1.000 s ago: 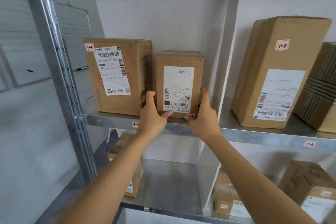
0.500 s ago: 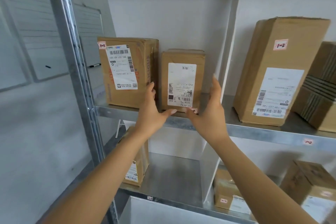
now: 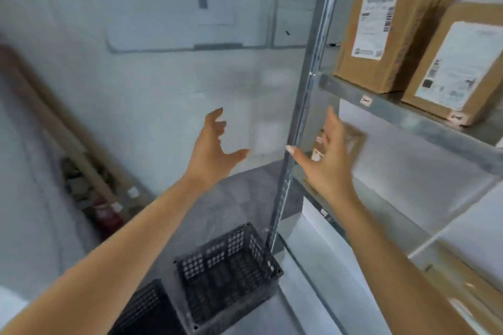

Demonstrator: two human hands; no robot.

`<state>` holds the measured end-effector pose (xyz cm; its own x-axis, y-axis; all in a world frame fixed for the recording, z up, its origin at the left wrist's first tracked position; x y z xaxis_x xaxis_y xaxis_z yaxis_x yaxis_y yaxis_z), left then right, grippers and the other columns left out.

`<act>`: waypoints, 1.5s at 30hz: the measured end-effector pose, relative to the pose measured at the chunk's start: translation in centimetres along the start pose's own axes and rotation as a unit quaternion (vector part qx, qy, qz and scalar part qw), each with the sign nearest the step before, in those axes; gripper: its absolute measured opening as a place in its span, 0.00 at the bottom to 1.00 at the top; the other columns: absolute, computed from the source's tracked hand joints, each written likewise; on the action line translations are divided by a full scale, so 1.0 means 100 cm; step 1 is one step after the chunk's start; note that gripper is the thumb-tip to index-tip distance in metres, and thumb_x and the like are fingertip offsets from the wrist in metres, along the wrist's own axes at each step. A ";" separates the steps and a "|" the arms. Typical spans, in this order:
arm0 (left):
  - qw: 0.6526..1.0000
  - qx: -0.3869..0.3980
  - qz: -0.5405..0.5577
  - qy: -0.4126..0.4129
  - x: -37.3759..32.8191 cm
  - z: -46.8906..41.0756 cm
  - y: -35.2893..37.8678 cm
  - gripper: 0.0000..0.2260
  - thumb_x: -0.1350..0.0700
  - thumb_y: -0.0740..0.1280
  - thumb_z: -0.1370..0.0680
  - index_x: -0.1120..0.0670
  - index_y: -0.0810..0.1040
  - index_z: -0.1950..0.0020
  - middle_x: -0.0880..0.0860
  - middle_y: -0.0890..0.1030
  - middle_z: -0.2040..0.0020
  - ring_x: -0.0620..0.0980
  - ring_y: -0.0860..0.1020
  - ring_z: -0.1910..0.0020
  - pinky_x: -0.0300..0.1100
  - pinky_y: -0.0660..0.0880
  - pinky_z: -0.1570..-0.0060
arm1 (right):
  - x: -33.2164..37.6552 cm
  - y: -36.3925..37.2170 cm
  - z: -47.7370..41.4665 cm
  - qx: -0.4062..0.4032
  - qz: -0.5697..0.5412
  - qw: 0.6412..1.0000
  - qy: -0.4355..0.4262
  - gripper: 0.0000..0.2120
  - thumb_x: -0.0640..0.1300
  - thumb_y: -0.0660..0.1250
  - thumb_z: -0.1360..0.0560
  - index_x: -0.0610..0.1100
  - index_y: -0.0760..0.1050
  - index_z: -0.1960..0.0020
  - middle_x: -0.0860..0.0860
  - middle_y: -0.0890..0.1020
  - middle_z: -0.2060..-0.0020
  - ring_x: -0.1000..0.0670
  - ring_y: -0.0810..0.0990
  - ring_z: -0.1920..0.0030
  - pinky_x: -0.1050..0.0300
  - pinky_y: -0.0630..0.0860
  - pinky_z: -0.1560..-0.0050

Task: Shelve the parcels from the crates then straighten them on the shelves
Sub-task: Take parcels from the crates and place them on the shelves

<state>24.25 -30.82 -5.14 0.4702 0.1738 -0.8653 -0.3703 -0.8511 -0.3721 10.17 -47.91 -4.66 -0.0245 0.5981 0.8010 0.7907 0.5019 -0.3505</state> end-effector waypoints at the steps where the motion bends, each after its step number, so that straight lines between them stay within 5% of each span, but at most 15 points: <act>1: 1.000 -0.019 -0.014 -0.019 0.014 0.016 -0.022 0.41 0.57 0.78 0.33 0.53 0.58 0.27 0.56 0.71 0.34 0.50 0.71 0.36 0.41 0.69 0.38 | 0.002 0.024 0.008 0.028 -0.012 1.000 0.001 0.44 0.45 0.77 0.30 0.46 0.54 0.23 0.51 0.61 0.24 0.55 0.60 0.25 0.54 0.60 0.25; 4: 0.993 -0.069 -0.054 -0.074 0.056 0.062 -0.083 0.41 0.54 0.78 0.32 0.53 0.58 0.27 0.55 0.70 0.34 0.46 0.70 0.39 0.38 0.68 0.41 | 0.010 0.099 0.038 0.123 -0.024 0.992 0.008 0.40 0.44 0.74 0.28 0.45 0.56 0.23 0.51 0.61 0.24 0.51 0.61 0.25 0.52 0.61 0.25; 7: 0.982 -0.115 -0.072 -0.131 0.101 0.097 -0.135 0.40 0.54 0.78 0.32 0.53 0.58 0.27 0.54 0.70 0.32 0.48 0.70 0.36 0.43 0.69 0.37 | 0.013 0.173 0.073 0.212 -0.026 0.977 0.027 0.38 0.43 0.73 0.27 0.46 0.56 0.23 0.51 0.61 0.25 0.50 0.61 0.25 0.62 0.63 0.28; 10: 0.968 -0.140 -0.086 -0.189 0.153 0.129 -0.177 0.40 0.53 0.78 0.32 0.53 0.59 0.27 0.53 0.70 0.33 0.49 0.70 0.35 0.39 0.68 0.39 | 0.009 0.245 0.115 0.290 -0.030 0.955 0.058 0.39 0.46 0.73 0.27 0.47 0.56 0.23 0.52 0.61 0.24 0.51 0.60 0.25 0.52 0.62 0.26; 16: 0.927 -0.146 -0.088 -0.335 0.286 0.210 -0.210 0.35 0.53 0.75 0.29 0.54 0.60 0.28 0.56 0.71 0.34 0.53 0.71 0.36 0.41 0.70 0.41 | -0.032 0.363 0.211 0.415 -0.009 0.898 0.144 0.39 0.46 0.73 0.27 0.48 0.56 0.23 0.50 0.61 0.24 0.50 0.60 0.24 0.49 0.62 0.26; 23: 0.849 -0.107 -0.100 -0.508 0.471 0.321 -0.176 0.30 0.56 0.73 0.28 0.55 0.63 0.30 0.56 0.72 0.35 0.56 0.73 0.36 0.54 0.73 0.38 | -0.146 0.475 0.329 0.534 0.053 0.810 0.236 0.36 0.46 0.72 0.26 0.48 0.58 0.24 0.48 0.64 0.25 0.47 0.62 0.25 0.50 0.63 0.27; 29: 0.786 -0.040 -0.084 -0.612 0.635 0.418 -0.088 0.23 0.56 0.70 0.25 0.56 0.67 0.32 0.58 0.70 0.35 0.54 0.71 0.37 0.42 0.69 0.41 | -0.296 0.555 0.458 0.624 0.133 0.717 0.279 0.35 0.46 0.70 0.25 0.47 0.57 0.23 0.46 0.64 0.26 0.46 0.63 0.26 0.54 0.64 0.32; 38: 0.770 -0.044 -0.039 -0.635 0.862 0.456 -0.003 0.28 0.59 0.70 0.25 0.58 0.62 0.28 0.57 0.70 0.32 0.54 0.71 0.35 0.37 0.67 0.47 | -0.498 0.674 0.576 0.663 0.180 0.678 0.261 0.38 0.44 0.71 0.25 0.44 0.53 0.22 0.43 0.63 0.26 0.44 0.64 0.27 0.53 0.63 0.30; 41: 0.720 -0.057 0.006 -0.692 0.918 0.473 0.009 0.34 0.58 0.70 0.25 0.60 0.56 0.25 0.59 0.69 0.30 0.57 0.69 0.32 0.46 0.70 0.39 | -0.545 0.705 0.614 0.686 0.184 0.641 0.291 0.42 0.46 0.72 0.26 0.43 0.50 0.21 0.43 0.66 0.27 0.44 0.67 0.28 0.52 0.66 0.31; 45: 0.657 -0.081 0.157 -0.732 0.944 0.488 0.026 0.30 0.57 0.71 0.27 0.57 0.64 0.28 0.57 0.76 0.37 0.57 0.76 0.39 0.51 0.73 0.40 | -0.569 0.723 0.642 0.696 0.156 0.605 0.354 0.31 0.47 0.72 0.28 0.45 0.65 0.28 0.47 0.77 0.37 0.47 0.76 0.37 0.52 0.75 0.39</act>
<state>28.56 7.57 -104.23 -0.9293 0.1658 -0.3301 -0.1182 -0.9801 -0.1596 29.44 -5.56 -106.78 0.6509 0.6289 0.4253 -0.6037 0.7684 -0.2123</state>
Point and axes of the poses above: each hand's wrist, its own z-axis away from the middle knuckle, its own y-axis out of the palm, x = y × z, the point moved 5 cm from there along -z, towards the middle knuckle
